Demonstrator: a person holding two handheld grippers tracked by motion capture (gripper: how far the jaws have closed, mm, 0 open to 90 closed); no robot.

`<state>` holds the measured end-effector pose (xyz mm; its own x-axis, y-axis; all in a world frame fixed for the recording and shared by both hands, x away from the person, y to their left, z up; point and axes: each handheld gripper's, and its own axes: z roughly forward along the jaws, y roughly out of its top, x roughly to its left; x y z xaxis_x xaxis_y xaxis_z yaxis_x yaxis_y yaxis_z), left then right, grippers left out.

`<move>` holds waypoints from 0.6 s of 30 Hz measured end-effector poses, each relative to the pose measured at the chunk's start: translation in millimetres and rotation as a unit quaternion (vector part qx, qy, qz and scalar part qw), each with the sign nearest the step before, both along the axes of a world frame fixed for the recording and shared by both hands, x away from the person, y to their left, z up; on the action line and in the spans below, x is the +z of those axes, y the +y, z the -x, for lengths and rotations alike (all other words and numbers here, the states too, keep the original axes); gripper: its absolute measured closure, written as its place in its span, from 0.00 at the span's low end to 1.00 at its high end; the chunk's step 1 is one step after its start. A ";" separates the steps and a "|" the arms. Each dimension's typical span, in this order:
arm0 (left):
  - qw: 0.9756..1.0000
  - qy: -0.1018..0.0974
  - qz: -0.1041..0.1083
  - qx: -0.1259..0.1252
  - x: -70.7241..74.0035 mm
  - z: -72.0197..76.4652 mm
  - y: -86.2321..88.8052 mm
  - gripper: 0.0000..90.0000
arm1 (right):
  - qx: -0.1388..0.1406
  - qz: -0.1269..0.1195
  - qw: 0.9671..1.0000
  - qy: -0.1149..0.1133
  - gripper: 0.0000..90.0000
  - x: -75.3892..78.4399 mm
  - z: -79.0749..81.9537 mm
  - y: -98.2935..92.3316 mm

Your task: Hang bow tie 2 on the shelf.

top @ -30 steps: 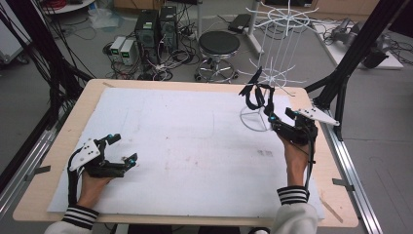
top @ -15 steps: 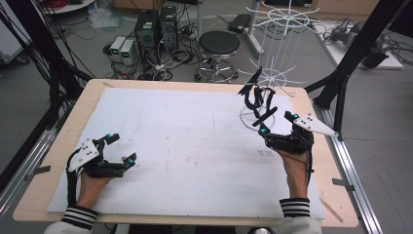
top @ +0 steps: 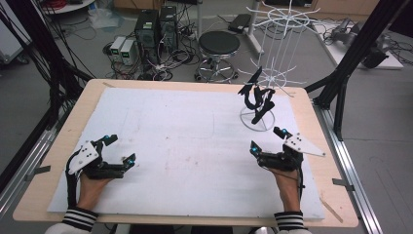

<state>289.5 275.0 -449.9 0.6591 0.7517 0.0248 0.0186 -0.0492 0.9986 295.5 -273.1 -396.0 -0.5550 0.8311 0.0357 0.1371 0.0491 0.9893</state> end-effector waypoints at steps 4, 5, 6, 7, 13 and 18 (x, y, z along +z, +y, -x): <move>1.000 -0.004 0.001 0.008 -1.0 1.8 0.6 0.02 | 0.017 -0.009 1.000 -0.020 0.01 -14.2 9.6 4.1; 1.000 -0.005 0.003 0.011 -1.4 2.4 0.4 0.02 | 0.016 -0.010 1.000 -0.022 0.01 -17.5 12.0 5.4; 1.000 -0.006 0.003 0.012 -1.6 2.9 0.7 0.02 | 0.018 -0.010 0.999 -0.025 0.01 -20.2 13.2 6.2; 1.000 -0.006 0.005 0.012 -1.9 3.1 0.6 0.02 | 0.019 -0.013 0.999 -0.028 0.01 -22.7 14.8 7.0; 1.000 -0.012 0.012 0.015 -3.0 5.1 0.6 0.02 | 0.024 -0.012 0.999 -0.044 0.01 -30.0 15.8 11.5; 1.000 -0.015 0.014 0.016 -3.3 7.0 1.1 0.02 | 0.023 -0.014 0.999 -0.042 0.01 -37.9 15.0 14.5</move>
<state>282.5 276.1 -453.2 0.6339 0.7731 0.0237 -0.0105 -0.0221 0.9997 280.5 -258.6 -433.9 -0.5945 0.8040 0.0097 0.0517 0.0262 0.9983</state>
